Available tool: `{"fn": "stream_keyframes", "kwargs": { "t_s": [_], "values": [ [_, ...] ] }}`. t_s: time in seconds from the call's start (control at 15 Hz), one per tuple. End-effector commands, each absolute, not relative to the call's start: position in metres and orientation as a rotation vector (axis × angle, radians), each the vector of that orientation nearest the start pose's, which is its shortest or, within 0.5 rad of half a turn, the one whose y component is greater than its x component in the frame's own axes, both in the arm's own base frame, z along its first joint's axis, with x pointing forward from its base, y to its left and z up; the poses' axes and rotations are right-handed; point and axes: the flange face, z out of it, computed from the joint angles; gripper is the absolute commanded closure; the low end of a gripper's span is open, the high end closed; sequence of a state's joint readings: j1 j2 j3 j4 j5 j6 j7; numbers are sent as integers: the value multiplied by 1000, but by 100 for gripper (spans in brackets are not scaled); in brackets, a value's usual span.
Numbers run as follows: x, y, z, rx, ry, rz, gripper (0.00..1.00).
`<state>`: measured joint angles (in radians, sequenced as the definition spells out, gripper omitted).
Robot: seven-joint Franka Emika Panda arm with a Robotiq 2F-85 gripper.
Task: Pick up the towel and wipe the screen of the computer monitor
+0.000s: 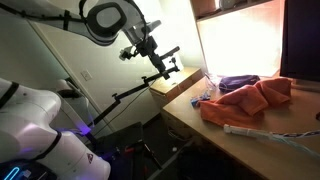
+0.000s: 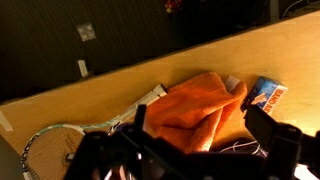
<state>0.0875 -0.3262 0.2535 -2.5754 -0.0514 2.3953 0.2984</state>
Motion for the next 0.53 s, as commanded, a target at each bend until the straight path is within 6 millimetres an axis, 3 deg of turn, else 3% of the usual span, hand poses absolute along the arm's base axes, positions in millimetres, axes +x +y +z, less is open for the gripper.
{"fn": "stream_keyframes", "kwargs": {
  "t_s": [0.0, 0.47],
  "values": [
    [407, 142, 385, -3199, -114, -263, 0],
    [413, 142, 391, -3213, -112, -271, 0]
  ]
}}
